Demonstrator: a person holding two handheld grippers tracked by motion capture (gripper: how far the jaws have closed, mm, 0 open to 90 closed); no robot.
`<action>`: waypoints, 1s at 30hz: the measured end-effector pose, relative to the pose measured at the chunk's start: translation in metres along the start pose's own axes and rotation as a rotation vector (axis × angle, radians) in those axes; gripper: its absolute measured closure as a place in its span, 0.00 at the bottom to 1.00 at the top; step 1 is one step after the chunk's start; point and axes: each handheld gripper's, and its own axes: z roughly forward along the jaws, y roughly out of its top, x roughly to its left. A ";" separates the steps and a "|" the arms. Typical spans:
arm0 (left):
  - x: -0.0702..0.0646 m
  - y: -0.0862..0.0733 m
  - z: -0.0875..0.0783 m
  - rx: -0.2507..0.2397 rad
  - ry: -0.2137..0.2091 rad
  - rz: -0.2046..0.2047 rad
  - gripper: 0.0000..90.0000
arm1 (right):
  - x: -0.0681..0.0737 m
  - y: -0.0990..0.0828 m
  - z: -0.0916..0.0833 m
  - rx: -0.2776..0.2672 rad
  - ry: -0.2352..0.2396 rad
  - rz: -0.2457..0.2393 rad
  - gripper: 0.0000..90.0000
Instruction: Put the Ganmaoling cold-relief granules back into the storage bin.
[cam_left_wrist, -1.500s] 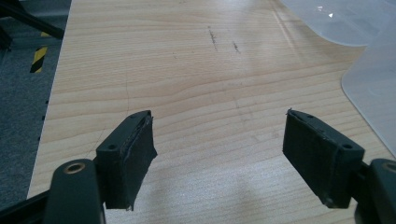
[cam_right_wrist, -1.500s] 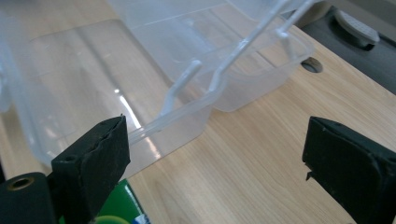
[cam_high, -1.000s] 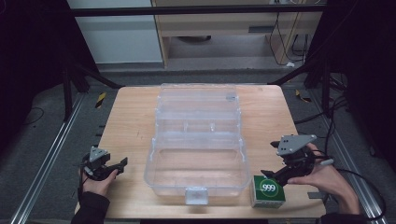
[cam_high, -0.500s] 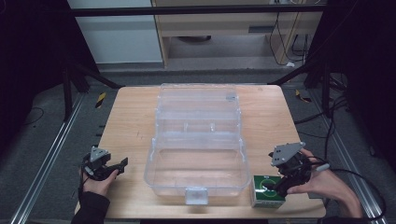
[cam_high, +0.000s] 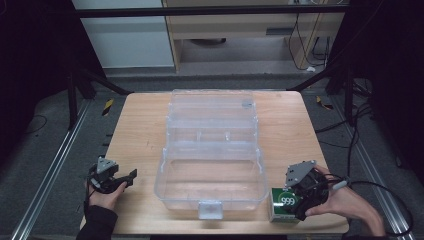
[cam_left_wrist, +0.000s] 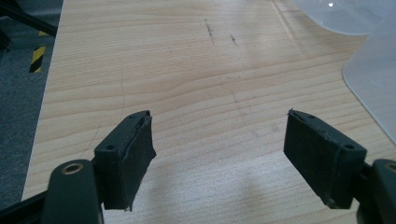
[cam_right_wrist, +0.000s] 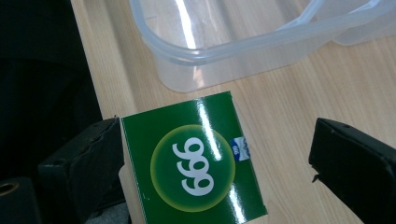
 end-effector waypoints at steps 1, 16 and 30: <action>0.000 0.000 0.000 0.000 0.000 0.000 0.26 | 0.001 -0.001 0.001 0.005 0.004 0.000 0.04; 0.000 0.000 0.000 0.002 0.002 0.001 0.26 | 0.008 -0.003 0.016 0.082 0.011 -0.027 0.01; 0.000 0.000 0.000 0.004 0.004 0.002 0.26 | 0.012 -0.004 0.034 0.158 0.031 -0.048 0.01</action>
